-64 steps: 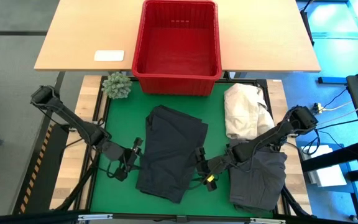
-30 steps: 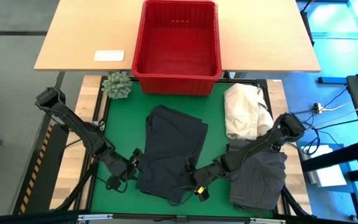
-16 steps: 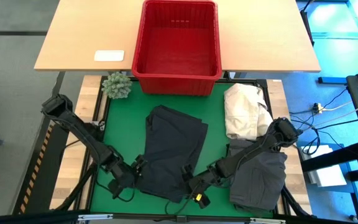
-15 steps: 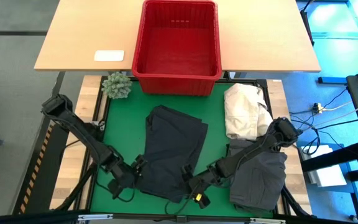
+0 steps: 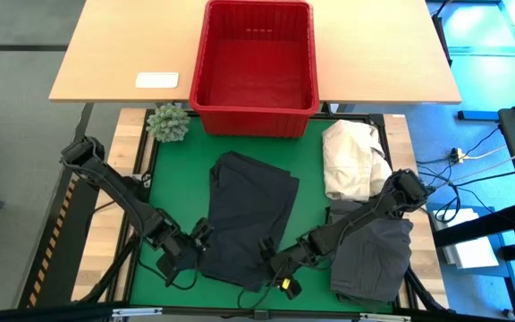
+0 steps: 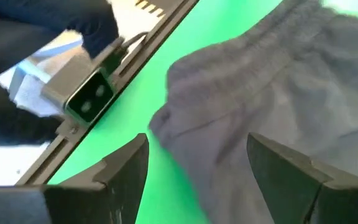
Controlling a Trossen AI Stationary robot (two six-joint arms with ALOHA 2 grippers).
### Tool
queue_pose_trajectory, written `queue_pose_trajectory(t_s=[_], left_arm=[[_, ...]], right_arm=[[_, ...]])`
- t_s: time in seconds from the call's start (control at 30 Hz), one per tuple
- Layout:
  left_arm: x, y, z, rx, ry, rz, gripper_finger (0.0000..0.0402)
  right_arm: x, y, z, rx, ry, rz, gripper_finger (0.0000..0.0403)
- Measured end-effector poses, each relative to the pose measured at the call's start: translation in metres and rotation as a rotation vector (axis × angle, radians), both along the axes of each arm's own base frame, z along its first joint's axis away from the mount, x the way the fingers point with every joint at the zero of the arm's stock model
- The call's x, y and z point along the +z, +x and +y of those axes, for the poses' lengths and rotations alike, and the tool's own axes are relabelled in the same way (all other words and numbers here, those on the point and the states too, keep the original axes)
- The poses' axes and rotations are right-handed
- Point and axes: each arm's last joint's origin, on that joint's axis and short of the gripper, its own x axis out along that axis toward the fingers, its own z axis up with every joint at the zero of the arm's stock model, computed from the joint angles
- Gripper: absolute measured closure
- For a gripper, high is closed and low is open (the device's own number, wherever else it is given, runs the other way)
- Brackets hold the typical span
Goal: Fold laundry
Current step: Fold the gray short
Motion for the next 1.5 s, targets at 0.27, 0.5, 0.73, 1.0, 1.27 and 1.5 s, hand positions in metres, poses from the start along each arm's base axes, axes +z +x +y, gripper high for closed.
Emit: queue_pose_trajectory(t_s=[0.27,0.5,0.73,1.0,1.27,1.5], left_arm=[[-0.018,-0.011,-0.015,-0.045,0.061,0.034,0.0087],[-0.031,-0.012,-0.025,-0.057,0.147,-0.002,0.0090],[-0.043,-0.010,-0.029,-0.059,0.176,0.025,0.0091],[-0.055,-0.007,-0.034,-0.060,0.221,0.022,0.0093],[-0.056,-0.008,-0.036,-0.058,0.226,0.017,0.0093],[-0.056,-0.008,-0.036,-0.055,0.230,0.013,0.0093]], right_arm=[[-0.014,-0.005,0.016,0.052,-0.052,-0.004,0.0134],[-0.015,-0.005,0.014,0.051,-0.038,0.017,0.0134],[-0.025,0.000,0.012,0.044,-0.046,0.022,0.0134],[-0.031,0.003,0.011,0.055,-0.125,-0.019,0.0134],[-0.020,0.007,0.011,0.047,-0.223,-0.056,0.0134],[-0.016,0.010,0.012,0.066,-0.280,-0.084,0.0134]])
